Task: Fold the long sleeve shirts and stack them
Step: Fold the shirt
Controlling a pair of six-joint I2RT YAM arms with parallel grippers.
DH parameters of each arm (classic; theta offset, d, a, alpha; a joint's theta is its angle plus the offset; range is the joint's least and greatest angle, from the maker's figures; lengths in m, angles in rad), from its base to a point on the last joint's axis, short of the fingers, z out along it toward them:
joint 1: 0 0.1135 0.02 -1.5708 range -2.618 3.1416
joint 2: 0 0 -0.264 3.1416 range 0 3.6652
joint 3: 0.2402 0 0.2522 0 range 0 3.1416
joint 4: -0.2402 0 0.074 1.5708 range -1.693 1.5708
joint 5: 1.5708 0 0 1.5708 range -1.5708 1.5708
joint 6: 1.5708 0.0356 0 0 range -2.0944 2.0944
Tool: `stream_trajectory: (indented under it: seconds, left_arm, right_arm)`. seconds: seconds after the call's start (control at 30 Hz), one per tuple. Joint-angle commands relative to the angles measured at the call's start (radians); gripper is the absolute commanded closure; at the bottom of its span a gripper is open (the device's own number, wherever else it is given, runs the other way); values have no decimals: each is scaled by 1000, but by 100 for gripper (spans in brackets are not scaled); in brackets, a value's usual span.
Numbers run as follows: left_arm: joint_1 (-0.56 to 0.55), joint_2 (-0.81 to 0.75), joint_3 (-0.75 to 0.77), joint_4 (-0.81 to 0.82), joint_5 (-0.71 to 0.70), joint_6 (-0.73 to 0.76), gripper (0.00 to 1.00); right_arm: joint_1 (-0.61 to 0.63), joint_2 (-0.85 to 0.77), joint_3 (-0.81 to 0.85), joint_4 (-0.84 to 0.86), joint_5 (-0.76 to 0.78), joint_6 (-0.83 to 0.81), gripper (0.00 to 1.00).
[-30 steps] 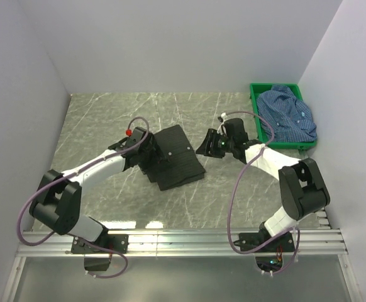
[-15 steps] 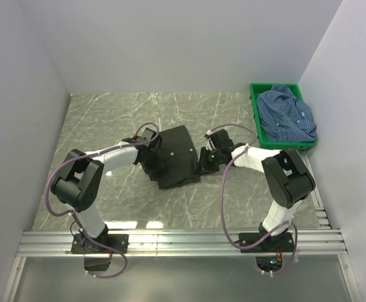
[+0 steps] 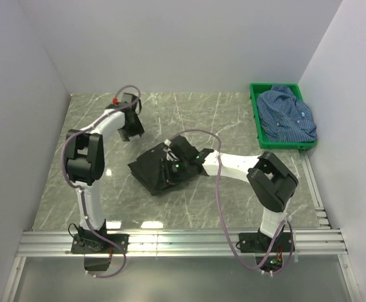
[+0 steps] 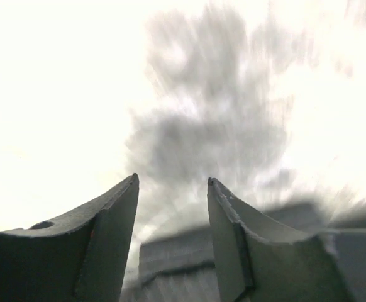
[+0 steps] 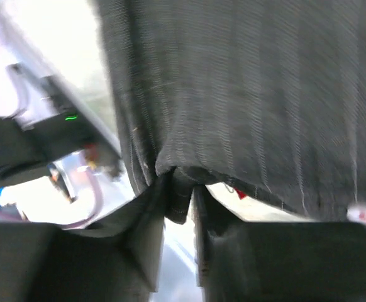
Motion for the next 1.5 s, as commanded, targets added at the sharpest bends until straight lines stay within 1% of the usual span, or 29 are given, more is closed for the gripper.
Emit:
stream_trajectory:
  seconds: [0.0, 0.03, 0.07, 0.1, 0.13, 0.2, 0.23, 0.3, 0.33, 0.4, 0.43, 0.47, 0.53, 0.63, 0.73, 0.83, 0.87, 0.93, 0.97, 1.03, 1.07, 1.13, 1.17, 1.23, 1.27, 1.3, 1.33, 1.4, 1.47]
  left_arm:
    - [37, -47, 97, -21, -15, 26, 42]
    - [37, -110, 68, -19, -4, 9, 38]
    - [37, -148, 42, -21, 10, -35, 29]
    - [37, -190, 9, -21, 16, -61, 25]
    - [37, -283, -73, -24, 31, -90, 21]
    - [37, -378, -165, -12, 53, -152, 14]
    - [37, -468, -260, -13, 76, -173, 13]
    - [33, -562, -365, 3, 120, -221, 11]
    - [28, -652, -470, 10, 134, -242, 11]
    - [13, -730, -575, 45, 177, -294, 9]
    - [0, -785, -666, 60, 200, -308, 9]
    - [-6, -805, -707, 91, 250, -331, 9]
    - [-33, -836, -800, 129, 293, -363, 10]
    - [-81, -818, -871, 210, 324, -397, 15]
    - [-128, -773, -879, 261, 335, -420, 18]
    - [-144, -722, -871, 269, 341, -411, 23]
    - [-144, -712, -873, 270, 343, -405, 29]
    - [-144, -681, -873, 270, 341, -382, 35]
    - [-144, -672, -873, 272, 346, -370, 52]
    - [-142, -629, -853, 251, 302, -321, 70]
    - [-136, -611, -839, 240, 280, -301, 82]
    - [-107, -543, -787, 209, 222, -234, 85]
    - [-95, -517, -767, 201, 206, -207, 89]
    - [-54, -433, -691, 183, 189, -140, 88]
    - [-41, -402, -657, 150, 145, -120, 86]
    - [-20, -347, -585, 133, 124, -98, 85]
    - [-12, -322, -551, 120, 104, -59, 84]
    - [3, -261, -447, 80, 19, -29, 79]
    - [16, -229, -382, 51, -22, -11, 71]
  right_arm:
    - [12, -20, 127, -32, 0, -8, 57]
    - [6, -30, 166, -109, 84, -37, 53]
    - [3, -40, 183, -149, 123, -101, 49]
    - [-12, -59, 193, -184, 158, -130, 43]
    - [-19, -70, 198, -236, 203, -159, 40]
    - [-51, -101, 191, -279, 240, -225, 34]
    - [-65, -109, 171, -302, 225, -244, 33]
    - [-97, -141, 142, -307, 208, -288, 32]
    - [-138, -152, 109, -309, 221, -302, 32]
    - [-190, -173, 79, -304, 264, -337, 33]
    - [-248, -176, 54, -290, 264, -347, 34]
    - [-282, -178, 40, -278, 243, -356, 34]
    - [-359, -169, 19, -252, 225, -361, 35]
    - [-405, -129, 9, -214, 185, -354, 37]
    - [-433, -75, 0, -166, 125, -330, 38]
    - [-434, -31, -10, -132, 114, -304, 39]
    - [-431, -11, -15, -125, 108, -298, 40]
    - [-433, 5, -33, -102, 76, -278, 41]
    - [-431, 9, -44, -91, 64, -270, 41]
    - [-431, 8, -79, -71, 39, -250, 43]
    - [-428, 0, -93, -69, 34, -247, 47]
    - [-416, -15, -133, -63, 18, -230, 54]
    - [-408, -32, -148, -57, 8, -223, 63]
    - [-367, -47, -187, -40, -9, -187, 71]
    - [-346, -64, -199, -30, -21, -174, 74]
    - [-324, -72, -214, -10, -26, -160, 75]
    - [-272, -76, -218, 1, -30, -131, 75]
    - [-225, -83, -218, 44, -49, -98, 75]
    - [-189, -89, -219, 82, -52, -51, 75]
